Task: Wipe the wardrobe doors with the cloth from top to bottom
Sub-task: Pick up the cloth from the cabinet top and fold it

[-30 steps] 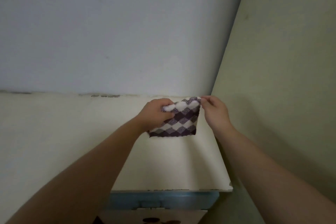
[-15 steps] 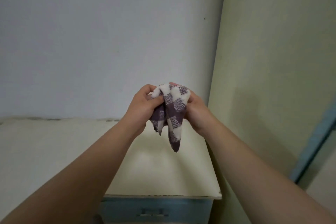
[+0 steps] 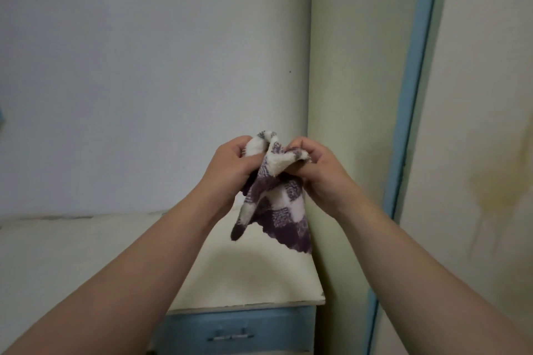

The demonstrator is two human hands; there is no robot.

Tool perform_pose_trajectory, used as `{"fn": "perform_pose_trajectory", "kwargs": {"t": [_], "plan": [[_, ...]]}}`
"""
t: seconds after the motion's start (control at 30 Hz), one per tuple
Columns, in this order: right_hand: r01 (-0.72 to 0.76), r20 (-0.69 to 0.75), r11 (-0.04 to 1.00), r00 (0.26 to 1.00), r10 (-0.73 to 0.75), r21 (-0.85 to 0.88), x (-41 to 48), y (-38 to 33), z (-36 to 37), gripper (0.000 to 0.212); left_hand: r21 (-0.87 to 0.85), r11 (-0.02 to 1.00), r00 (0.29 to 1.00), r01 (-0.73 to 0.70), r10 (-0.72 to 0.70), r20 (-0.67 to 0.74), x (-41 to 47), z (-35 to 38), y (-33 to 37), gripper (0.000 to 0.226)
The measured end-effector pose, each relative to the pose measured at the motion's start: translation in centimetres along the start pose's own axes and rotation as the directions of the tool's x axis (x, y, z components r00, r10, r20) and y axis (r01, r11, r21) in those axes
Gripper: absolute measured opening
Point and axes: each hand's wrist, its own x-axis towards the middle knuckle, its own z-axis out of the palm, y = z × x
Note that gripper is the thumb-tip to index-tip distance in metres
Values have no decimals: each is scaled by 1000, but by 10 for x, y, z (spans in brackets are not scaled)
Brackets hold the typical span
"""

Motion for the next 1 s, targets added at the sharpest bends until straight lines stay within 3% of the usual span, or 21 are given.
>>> {"fn": "perform_pose_trajectory", "kwargs": {"t": [0.07,0.2,0.33,0.4,0.43,0.67,0.8,1.0], "plan": [[6,-23,1000,1000,-6,-11,-19,-20,0,19,3,1000,1000,-4,4,27,-16,1,12,23],[-1,-54,994,999,-5,-107,-54,-60,-4,15,-12,1000,998,-27,28,57,-48,3,41,62],[-85,-132,974,990,58,-208,-91,-101,-24,22,-51,998,999,-25,26,32,-67,2,67,29],[-127,-169,953,982,82,-275,-105,-120,-39,8,-52,998,999,-20,23,46,-76,1,82,18],[-141,-181,937,980,86,-318,-113,-131,-48,1,-42,999,998,-10,12,56,-81,3,90,17],[-190,-162,817,979,119,-545,-147,-189,-108,8,75,995,993,61,-68,100,-93,42,119,15],[-169,-171,685,983,66,-709,-156,-213,-152,11,98,992,993,78,-87,84,-86,86,122,12],[-168,-185,583,982,31,-795,-159,-245,-238,21,274,958,993,89,-105,44,-63,166,118,12]]}}
